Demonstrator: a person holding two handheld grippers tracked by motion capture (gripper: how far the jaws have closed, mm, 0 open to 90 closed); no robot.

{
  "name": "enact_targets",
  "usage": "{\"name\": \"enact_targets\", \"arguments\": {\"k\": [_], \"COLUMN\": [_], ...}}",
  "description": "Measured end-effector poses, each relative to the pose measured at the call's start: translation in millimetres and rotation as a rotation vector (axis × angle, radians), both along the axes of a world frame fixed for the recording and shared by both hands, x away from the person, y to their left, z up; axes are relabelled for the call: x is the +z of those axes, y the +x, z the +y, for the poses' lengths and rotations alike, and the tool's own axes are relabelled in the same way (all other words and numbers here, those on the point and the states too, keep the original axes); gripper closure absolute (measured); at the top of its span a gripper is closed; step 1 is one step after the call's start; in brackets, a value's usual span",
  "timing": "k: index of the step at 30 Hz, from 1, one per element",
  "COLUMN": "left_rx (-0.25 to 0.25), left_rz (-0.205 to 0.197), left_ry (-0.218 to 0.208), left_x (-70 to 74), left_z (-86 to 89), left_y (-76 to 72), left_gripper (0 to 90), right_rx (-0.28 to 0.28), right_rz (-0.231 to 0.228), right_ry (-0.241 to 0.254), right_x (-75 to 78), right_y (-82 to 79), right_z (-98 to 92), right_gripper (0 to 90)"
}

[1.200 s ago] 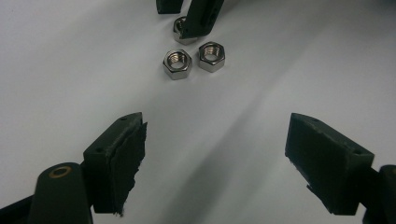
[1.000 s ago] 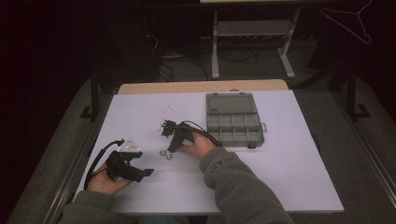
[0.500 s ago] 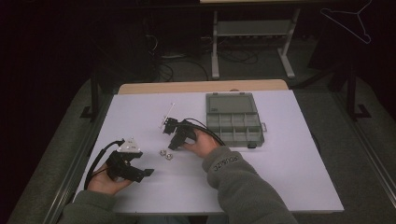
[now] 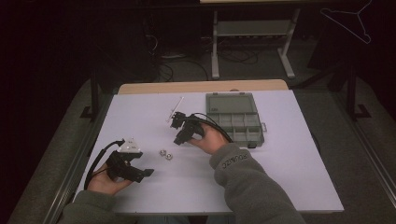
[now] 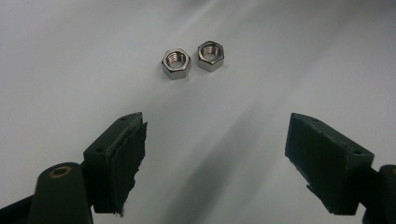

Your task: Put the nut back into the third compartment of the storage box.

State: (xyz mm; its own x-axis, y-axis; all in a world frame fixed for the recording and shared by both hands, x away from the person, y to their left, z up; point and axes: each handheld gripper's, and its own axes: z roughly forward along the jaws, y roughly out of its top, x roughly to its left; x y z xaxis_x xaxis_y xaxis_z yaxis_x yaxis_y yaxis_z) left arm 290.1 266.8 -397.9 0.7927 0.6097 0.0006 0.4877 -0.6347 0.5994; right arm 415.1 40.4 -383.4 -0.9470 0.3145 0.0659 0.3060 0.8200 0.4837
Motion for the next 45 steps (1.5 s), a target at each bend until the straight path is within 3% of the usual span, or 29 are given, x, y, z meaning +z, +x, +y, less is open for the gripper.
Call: {"name": "enact_targets", "arguments": {"k": [8,9,11,23,26,30,35,41,45], "left_rx": [-0.008,-0.008,-0.010,-0.003,-0.006,-0.008,-0.010,-0.010,-0.010], "left_rz": [-0.008,-0.008,-0.008,-0.004,-0.004,-0.002,-0.002,0.000,-0.001], "left_ry": [0.009,0.009,0.009,0.003,0.005,0.008,0.010,0.007,0.008], "left_x": [0.1,0.1,-0.2,0.0,-0.1,-0.3,-0.2,-0.5,-0.4], "left_z": [-0.4,-0.4,-0.3,0.3,-0.3,-0.5,-0.7,-0.4,-0.3], "left_y": [0.3,0.3,0.9,0.4,0.6,0.8,0.7,1.0,1.1], "left_gripper": [19.5,19.5,19.5,19.5,19.5,19.5,19.5,19.5,19.5], "right_rx": [-0.083,-0.083,-0.136,-0.373,-0.410,-0.451,-0.483,-0.485,-0.486], "right_rz": [-0.035,-0.035,-0.040,-0.006,-0.008,-0.008,0.010,0.021,0.018], "right_ry": [0.047,0.047,0.062,0.067,0.056,0.036,-0.005,-0.029,-0.017], "right_x": [23.7,23.7,29.2,28.5,27.6,23.3,11.7,-0.2,0.3], "right_y": [8.8,8.8,14.2,40.4,45.0,49.3,54.3,58.3,58.2], "right_z": [-55.1,-55.1,-79.9,-167.7,-184.8,-199.5,-204.3,-204.1,-202.8], "right_gripper": [69.4,69.4,69.3,69.3,69.3,69.3,69.2,68.3,65.6]}}
